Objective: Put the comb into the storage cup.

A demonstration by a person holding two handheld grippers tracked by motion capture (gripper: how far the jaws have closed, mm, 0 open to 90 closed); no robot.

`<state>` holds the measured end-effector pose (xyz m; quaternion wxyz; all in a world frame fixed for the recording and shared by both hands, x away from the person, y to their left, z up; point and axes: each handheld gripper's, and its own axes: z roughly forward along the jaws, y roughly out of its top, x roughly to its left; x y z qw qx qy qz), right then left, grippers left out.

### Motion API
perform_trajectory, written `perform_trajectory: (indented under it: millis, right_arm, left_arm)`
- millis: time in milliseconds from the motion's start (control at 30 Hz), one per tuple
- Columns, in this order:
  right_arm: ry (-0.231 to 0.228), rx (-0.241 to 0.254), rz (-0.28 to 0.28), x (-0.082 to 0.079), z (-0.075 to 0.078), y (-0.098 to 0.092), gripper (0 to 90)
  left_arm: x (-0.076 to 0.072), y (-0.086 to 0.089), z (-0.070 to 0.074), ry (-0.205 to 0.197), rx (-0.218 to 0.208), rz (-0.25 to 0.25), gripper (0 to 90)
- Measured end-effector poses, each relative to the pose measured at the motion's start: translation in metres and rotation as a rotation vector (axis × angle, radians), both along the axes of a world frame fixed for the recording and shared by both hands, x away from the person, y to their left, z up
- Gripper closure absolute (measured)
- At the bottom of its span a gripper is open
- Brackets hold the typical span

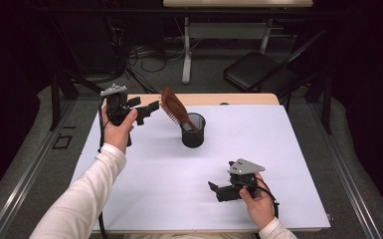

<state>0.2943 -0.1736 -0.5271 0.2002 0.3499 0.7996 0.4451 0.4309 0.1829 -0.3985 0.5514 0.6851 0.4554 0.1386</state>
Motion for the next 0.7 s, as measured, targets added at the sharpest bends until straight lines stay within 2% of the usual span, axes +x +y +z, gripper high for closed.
perform_trajectory:
  millis: [333,500,700]
  right_arm:
    - [-0.001,0.002,-0.002,0.001,0.0,0.0,1.3]
    - [-0.001,-0.001,-0.001,0.0,0.0,0.0,1.3]
    - [-0.002,0.001,-0.003,0.001,0.0,-0.001,1.3]
  left_arm:
    - [-0.009,-0.003,0.002,-0.058,0.059,-0.051,15.3]
    - [-0.014,-0.006,0.001,-0.066,0.085,-0.096,15.3]
    - [-0.023,-0.009,0.0,-0.067,0.089,-0.151,15.3]
